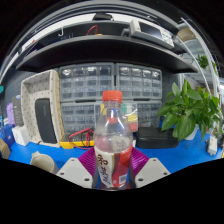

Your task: Pour water

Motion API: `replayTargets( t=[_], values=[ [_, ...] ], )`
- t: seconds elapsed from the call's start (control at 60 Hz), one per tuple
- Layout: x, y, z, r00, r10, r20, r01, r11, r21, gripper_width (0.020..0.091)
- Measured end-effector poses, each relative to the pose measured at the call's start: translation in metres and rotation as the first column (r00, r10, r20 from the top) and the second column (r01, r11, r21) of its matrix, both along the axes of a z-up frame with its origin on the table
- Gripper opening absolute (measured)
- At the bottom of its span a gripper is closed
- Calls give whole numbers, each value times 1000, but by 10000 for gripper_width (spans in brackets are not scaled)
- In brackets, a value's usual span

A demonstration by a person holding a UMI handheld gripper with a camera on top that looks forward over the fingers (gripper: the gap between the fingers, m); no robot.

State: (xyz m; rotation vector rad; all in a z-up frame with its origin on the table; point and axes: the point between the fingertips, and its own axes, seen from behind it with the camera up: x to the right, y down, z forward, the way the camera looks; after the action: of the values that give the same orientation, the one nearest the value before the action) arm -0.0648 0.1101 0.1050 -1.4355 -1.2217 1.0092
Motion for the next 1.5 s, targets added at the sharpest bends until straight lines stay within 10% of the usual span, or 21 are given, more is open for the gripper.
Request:
replayTargets(
  t=[0.25, 0.4, 0.717, 1.5],
  values=[
    [8, 1, -5, 999, -7, 34, 7, 1000, 11, 534],
    [21, -5, -24, 991, 12, 137, -16, 1000, 26, 794],
    [110, -29, -40, 962, 33, 271, -27, 999, -27, 791],
    [171, -147, 89, 966, 187, 179, -182, 982, -45, 795]
  ],
)
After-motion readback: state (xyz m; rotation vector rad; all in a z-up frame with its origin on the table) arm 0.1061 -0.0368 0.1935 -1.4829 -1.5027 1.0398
